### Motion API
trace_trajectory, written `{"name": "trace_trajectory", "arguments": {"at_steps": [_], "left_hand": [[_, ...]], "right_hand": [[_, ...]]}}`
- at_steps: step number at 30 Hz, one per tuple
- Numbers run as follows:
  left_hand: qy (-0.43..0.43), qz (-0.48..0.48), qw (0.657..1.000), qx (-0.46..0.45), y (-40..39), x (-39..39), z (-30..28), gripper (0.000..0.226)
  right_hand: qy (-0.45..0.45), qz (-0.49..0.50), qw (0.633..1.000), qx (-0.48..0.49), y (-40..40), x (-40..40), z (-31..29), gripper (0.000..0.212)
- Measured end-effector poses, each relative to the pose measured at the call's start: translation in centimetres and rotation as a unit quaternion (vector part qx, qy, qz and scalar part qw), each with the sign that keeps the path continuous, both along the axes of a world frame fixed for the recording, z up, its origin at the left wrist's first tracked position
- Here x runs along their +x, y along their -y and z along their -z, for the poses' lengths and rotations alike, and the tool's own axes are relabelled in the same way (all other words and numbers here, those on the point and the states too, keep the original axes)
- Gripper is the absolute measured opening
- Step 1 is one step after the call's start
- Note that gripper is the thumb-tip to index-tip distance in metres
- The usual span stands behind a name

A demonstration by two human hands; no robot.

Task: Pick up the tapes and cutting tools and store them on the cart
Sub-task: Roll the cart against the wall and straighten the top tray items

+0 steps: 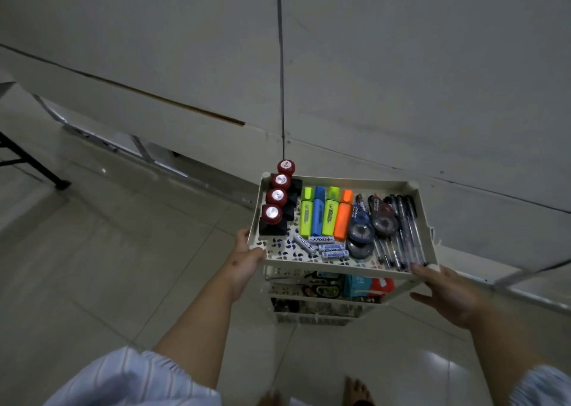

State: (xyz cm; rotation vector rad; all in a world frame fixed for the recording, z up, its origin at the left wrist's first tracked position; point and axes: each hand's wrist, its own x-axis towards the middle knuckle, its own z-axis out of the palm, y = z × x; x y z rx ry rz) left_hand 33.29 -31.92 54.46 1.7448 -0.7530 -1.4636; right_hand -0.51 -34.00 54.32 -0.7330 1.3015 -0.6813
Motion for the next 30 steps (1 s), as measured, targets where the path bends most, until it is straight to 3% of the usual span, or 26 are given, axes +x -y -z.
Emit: {"name": "trace_trajectory", "arguments": {"at_steps": [3,6,16,21,22,24,27,30], "left_hand": [[0.003,0.031,1.000,-0.004,0.3,0.0,0.0,0.047],[0.005,0.062,0.998,-0.004,0.5,-0.2,-0.2,0.049],[-0.003,0.110,0.994,-0.011,3.1,-1.2,-0.6,0.052],[0.065,0.180,0.980,-0.058,4.3,-1.0,-1.0,0.036],[0.076,0.193,0.976,-0.067,4.4,-1.0,-1.1,0.034],[0.160,0.241,0.954,-0.080,4.8,-0.3,-0.7,0.050],[0.355,0.344,0.861,-0.118,4.5,0.7,-0.5,0.094],[0.397,0.377,0.821,-0.160,3.9,1.2,-0.3,0.111]], "right_hand": [[0.014,0.038,0.999,-0.008,-1.2,-0.2,0.3,0.056],[0.007,0.067,0.997,-0.023,-2.4,-0.4,0.6,0.091],[0.011,0.151,0.988,-0.033,-5.4,-0.4,1.0,0.095],[-0.081,0.144,0.983,-0.085,-4.0,0.3,-1.5,0.112],[-0.118,0.131,0.979,-0.103,-3.7,0.4,-1.9,0.106],[-0.211,0.100,0.961,-0.147,-2.8,0.4,-2.4,0.097],[-0.341,-0.008,0.920,-0.193,-1.6,1.0,-2.1,0.113],[-0.411,-0.068,0.891,-0.182,-1.6,1.5,-1.5,0.131]]}}
